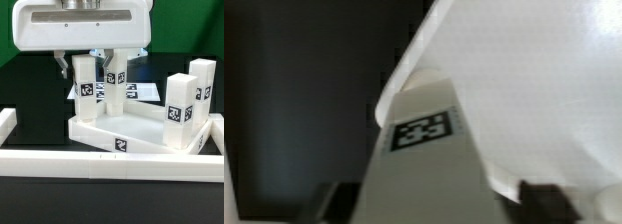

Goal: Assemble desk

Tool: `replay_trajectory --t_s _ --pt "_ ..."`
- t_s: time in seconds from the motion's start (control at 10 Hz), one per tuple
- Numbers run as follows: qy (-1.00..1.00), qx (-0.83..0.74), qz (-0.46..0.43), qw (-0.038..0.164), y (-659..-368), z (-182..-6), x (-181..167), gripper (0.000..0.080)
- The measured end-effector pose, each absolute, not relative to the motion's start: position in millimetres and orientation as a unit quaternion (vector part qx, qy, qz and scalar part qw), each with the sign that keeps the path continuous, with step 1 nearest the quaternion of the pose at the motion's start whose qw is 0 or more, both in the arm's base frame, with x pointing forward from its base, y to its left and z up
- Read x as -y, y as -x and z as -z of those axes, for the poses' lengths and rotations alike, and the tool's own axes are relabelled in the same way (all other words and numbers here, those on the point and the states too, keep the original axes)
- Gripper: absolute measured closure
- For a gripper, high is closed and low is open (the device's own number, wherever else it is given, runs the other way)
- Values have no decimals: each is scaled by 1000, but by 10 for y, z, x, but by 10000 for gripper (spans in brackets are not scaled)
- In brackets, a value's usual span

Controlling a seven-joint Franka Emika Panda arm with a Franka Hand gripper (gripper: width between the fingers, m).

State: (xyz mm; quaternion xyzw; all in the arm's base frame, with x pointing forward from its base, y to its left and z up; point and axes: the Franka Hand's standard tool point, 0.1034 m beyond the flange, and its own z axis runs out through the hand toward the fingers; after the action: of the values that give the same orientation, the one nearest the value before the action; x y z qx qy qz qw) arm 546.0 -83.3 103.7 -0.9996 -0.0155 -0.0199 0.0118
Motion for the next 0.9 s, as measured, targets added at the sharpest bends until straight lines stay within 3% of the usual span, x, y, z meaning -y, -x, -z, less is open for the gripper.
replay_trajectory --t_s 0.4,0.9 --pt "999 -31 17 14 -5473 -1042 848 511" --pt "946 -323 20 31 -5562 -1023 847 511"
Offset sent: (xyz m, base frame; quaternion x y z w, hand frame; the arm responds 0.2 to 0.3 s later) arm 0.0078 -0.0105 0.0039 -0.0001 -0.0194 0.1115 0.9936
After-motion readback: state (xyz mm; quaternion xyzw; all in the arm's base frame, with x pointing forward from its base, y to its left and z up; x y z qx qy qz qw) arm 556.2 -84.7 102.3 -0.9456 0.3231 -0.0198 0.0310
